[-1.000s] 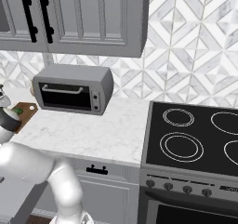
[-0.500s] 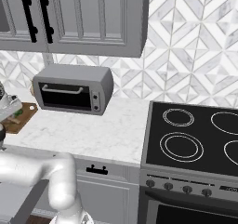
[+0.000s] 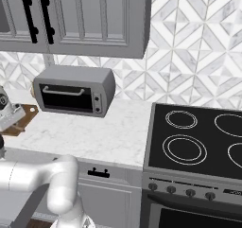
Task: Place the appropriate cutting tool for cutting the broccoli skin on the cutting board.
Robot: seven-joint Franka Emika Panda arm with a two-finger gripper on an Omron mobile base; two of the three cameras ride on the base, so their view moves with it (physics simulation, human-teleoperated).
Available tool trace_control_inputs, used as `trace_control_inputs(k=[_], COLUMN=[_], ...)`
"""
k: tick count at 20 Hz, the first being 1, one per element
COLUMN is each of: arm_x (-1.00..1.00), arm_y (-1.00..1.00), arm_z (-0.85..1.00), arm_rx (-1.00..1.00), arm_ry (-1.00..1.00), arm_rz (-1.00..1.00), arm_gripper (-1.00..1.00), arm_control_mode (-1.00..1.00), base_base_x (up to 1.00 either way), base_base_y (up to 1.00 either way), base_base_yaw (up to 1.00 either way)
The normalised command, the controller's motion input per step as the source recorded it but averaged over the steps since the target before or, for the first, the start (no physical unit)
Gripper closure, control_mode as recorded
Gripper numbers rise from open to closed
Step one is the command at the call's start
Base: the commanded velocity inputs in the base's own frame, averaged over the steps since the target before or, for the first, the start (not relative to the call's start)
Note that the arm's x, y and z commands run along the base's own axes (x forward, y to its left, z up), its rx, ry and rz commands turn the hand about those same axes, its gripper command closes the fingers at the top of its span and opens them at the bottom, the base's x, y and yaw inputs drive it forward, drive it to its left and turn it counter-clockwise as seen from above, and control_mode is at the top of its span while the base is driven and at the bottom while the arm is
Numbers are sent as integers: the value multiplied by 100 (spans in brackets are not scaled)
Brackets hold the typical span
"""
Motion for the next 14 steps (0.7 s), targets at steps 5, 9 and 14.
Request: trace_control_inputs(k=[5,9,14], arm_x=[1,-6,-61], arm_y=[0,-4,-48], arm_z=[-18,6,24], arm_rx=[2,5,9], arm_ry=[-7,-11,-15], arm_rz=[1,0,0], arm_gripper=[-100,-100,-100], arm_control_mode=[-100,-100,-100], base_base_x=[0,0,0], base_base_y=[0,0,0], base_base_yaw=[0,0,0])
